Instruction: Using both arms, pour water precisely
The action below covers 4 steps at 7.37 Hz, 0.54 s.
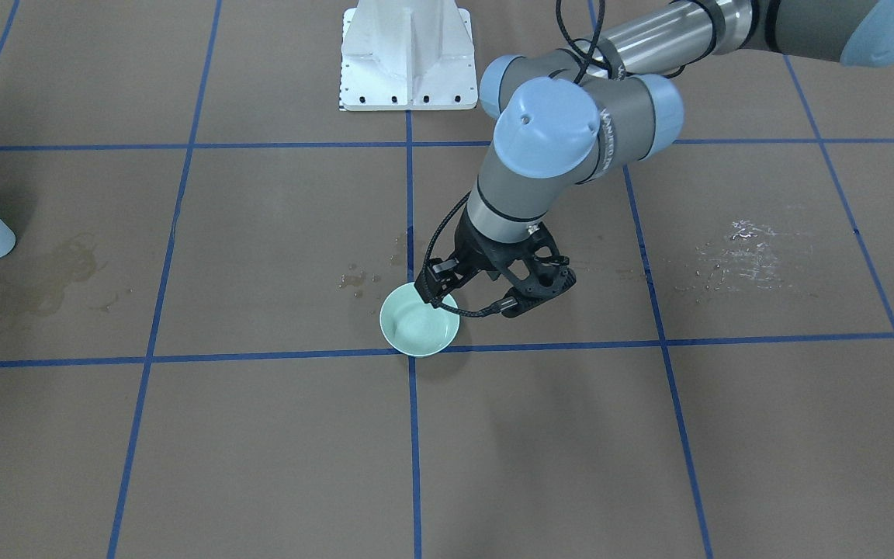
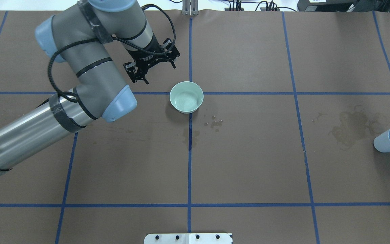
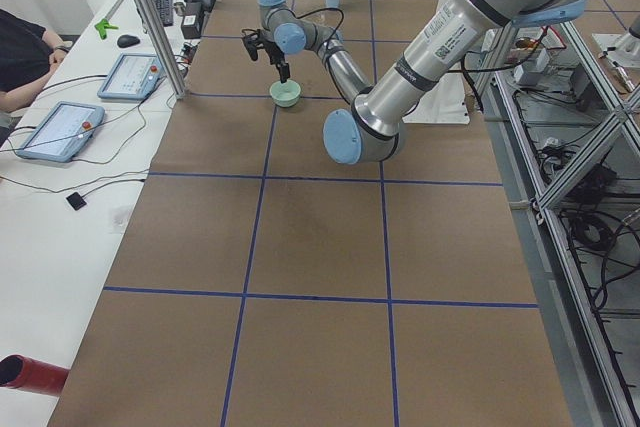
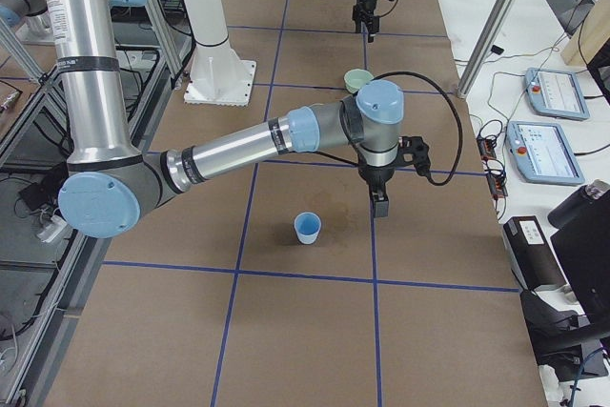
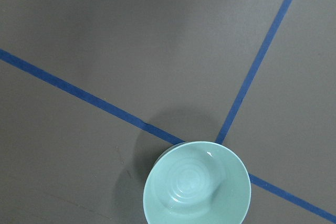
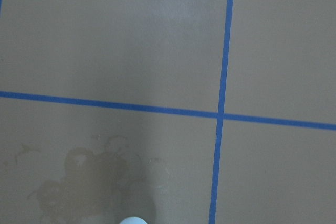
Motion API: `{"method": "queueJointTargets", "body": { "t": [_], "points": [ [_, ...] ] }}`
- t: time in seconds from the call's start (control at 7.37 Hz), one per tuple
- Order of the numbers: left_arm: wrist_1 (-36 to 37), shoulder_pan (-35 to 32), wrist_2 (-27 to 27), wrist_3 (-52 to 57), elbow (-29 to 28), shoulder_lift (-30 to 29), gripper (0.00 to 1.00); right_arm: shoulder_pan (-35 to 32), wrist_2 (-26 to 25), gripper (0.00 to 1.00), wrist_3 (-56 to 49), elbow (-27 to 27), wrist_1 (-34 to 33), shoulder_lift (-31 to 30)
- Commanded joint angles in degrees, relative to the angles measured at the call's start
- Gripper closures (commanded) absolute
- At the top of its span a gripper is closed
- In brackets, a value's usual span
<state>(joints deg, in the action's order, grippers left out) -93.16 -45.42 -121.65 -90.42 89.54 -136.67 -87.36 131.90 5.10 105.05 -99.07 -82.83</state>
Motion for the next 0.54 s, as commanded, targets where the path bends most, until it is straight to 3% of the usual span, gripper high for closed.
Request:
{"method": "queueJointTargets", "body": {
  "t": [0.0, 0.14, 0.27, 0.41],
  "points": [
    [0.8, -1.5, 0.2, 0.0, 6.7, 5.3, 0.0, 6.0, -6.3, 0.01, 14.2, 5.8, 8.3, -5.2],
    [0.8, -1.7, 0.3, 0.0, 6.8, 5.5, 0.0, 11.5, -14.1, 0.01, 23.5, 9.5, 24.9, -16.6],
    [0.8, -1.8, 0.3, 0.0, 7.0, 6.2, 0.0, 15.0, -18.2, 0.01, 32.0, 9.7, 42.8, -27.4],
    [0.8, -1.8, 0.3, 0.0, 7.5, 7.0, 0.0, 18.4, -22.1, 0.0, 37.1, 10.0, 49.5, -32.5]
  ]
}}
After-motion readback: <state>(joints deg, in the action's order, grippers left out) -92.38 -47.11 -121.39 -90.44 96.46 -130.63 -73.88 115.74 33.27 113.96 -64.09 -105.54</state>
